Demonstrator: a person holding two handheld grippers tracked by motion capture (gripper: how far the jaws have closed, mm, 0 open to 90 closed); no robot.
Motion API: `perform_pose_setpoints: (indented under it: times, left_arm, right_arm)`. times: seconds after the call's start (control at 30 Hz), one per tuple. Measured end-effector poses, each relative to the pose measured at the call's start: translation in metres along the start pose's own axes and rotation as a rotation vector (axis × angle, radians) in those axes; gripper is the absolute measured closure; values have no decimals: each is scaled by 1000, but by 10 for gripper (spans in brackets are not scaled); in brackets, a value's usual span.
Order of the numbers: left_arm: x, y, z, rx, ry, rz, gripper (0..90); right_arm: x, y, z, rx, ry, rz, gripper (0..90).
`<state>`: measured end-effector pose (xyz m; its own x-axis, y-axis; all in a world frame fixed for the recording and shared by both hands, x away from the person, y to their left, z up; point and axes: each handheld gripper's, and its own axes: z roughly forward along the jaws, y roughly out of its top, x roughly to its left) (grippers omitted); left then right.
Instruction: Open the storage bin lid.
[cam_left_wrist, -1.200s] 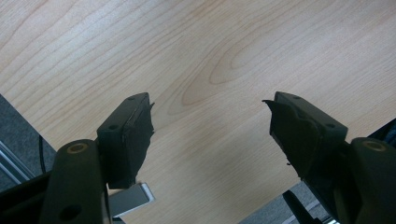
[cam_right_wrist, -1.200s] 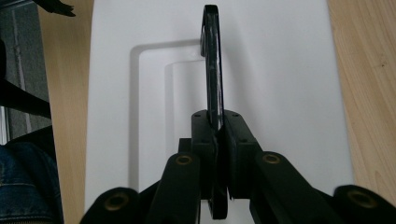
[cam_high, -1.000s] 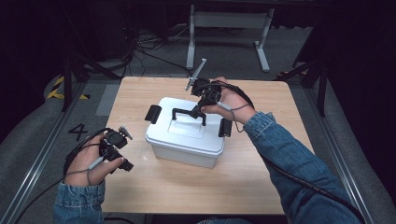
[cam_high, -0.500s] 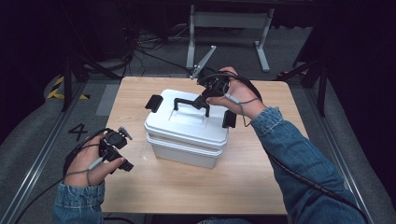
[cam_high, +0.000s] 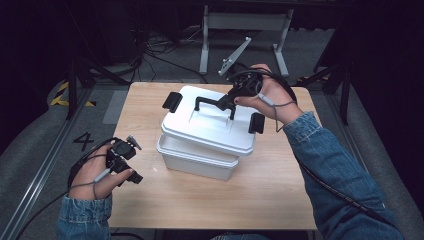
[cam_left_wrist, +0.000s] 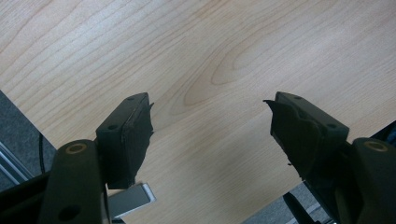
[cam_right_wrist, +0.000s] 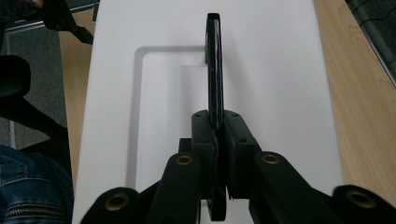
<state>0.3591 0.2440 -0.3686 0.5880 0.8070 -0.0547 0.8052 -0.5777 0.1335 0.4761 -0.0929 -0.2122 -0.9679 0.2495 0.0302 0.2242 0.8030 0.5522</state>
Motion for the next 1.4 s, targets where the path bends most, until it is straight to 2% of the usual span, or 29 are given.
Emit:
perform_pose_setpoints:
  times: [0.1,0.33,0.7,0.93,1.17,1.4]
  left_arm:
    - [0,0,0,-1,0,2,304]
    - [1,1,0,5,-4,3,303]
    - [-2,3,1,10,12,11,302]
    - [-1,2,1,17,3,9,303]
    - [-2,2,3,20,5,8,302]
    - [-2,3,2,20,3,12,302]
  right_arm:
    - [-1,-4,-5,-6,-2,6,852]
    - [-6,-26,-23,-13,-27,38,852]
    - [-25,-69,-50,-2,-78,132,852]
    - [-35,-93,-62,-2,-109,191,852]
    - [-44,-116,-79,-2,-159,244,852]
    - [-58,-142,-88,7,-192,316,852]
